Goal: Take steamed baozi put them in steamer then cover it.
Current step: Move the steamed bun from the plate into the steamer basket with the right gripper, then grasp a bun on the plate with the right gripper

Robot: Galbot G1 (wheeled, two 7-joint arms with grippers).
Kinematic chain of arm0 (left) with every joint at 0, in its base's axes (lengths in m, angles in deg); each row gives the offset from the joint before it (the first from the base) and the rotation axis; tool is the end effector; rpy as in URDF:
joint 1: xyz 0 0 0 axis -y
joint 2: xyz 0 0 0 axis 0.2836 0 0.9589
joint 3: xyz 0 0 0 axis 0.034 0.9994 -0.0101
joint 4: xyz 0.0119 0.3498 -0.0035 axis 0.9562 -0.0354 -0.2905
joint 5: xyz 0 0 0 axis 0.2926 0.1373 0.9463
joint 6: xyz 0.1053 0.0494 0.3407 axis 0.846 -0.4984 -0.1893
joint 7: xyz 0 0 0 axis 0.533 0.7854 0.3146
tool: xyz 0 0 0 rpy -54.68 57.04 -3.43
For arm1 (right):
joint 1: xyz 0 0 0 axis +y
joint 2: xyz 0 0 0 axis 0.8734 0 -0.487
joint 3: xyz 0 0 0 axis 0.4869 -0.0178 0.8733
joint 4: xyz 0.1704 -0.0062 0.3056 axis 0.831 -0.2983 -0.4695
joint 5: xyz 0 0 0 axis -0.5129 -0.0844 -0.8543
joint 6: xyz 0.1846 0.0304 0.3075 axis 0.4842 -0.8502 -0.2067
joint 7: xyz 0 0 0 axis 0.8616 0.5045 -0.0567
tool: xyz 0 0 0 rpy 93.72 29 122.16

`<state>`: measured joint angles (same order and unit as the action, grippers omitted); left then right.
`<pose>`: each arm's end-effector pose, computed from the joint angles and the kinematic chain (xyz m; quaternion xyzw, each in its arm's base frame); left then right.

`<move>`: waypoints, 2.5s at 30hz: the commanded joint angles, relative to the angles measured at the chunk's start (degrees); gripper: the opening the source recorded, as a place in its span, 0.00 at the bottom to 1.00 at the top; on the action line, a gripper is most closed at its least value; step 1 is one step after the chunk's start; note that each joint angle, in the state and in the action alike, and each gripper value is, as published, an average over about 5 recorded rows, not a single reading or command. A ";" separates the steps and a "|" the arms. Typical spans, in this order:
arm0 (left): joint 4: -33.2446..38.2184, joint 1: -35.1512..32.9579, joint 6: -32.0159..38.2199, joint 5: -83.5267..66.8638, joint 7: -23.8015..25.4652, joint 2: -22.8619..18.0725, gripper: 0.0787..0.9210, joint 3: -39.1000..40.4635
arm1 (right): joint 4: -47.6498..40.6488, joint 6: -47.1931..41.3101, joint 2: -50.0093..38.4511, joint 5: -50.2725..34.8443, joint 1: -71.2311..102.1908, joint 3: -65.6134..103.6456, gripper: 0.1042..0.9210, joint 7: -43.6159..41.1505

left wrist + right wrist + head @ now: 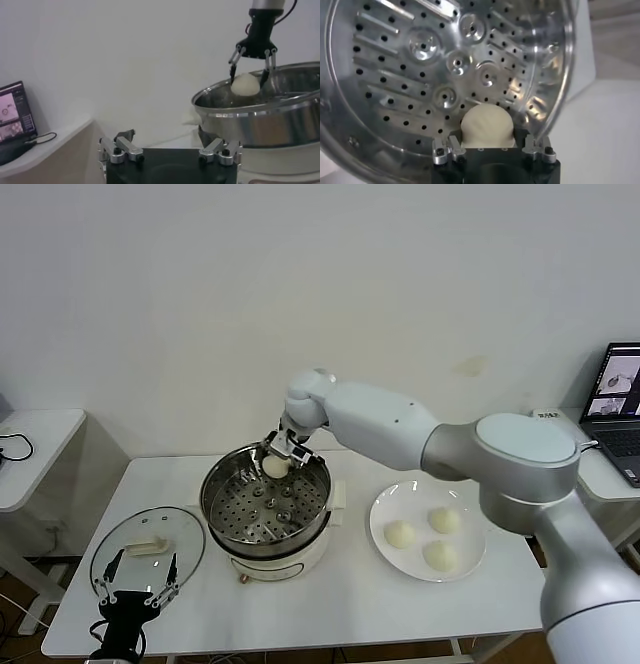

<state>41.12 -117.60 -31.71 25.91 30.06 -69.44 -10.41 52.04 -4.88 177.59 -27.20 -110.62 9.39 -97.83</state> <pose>0.1239 0.0981 -0.2985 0.0452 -0.9845 -0.1632 0.0457 0.5945 0.2413 -0.1254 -0.6025 0.2593 -0.7544 0.0254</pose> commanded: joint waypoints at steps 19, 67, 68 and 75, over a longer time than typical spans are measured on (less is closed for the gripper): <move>0.04 0.63 -0.11 0.33 0.11 -0.06 0.88 0.50 | -3.83 3.62 1.96 2.02 1.73 2.29 0.85 4.31; 3.71 0.04 -1.83 1.19 0.95 1.33 0.88 1.30 | 44.60 -42.60 -55.82 -17.52 9.54 10.55 0.88 -9.56; 3.65 0.04 -1.88 1.18 0.97 1.30 0.88 1.24 | 43.88 -42.33 -55.11 -16.70 10.57 10.94 0.88 -9.91; 2.89 -0.27 -1.85 1.14 0.94 1.28 0.88 0.82 | 38.88 -41.36 -48.70 -13.82 16.52 13.53 0.88 -10.52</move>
<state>44.15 -117.85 -33.51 27.03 31.01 -68.32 -9.59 92.06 -45.16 128.39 -43.08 -100.81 19.97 -107.75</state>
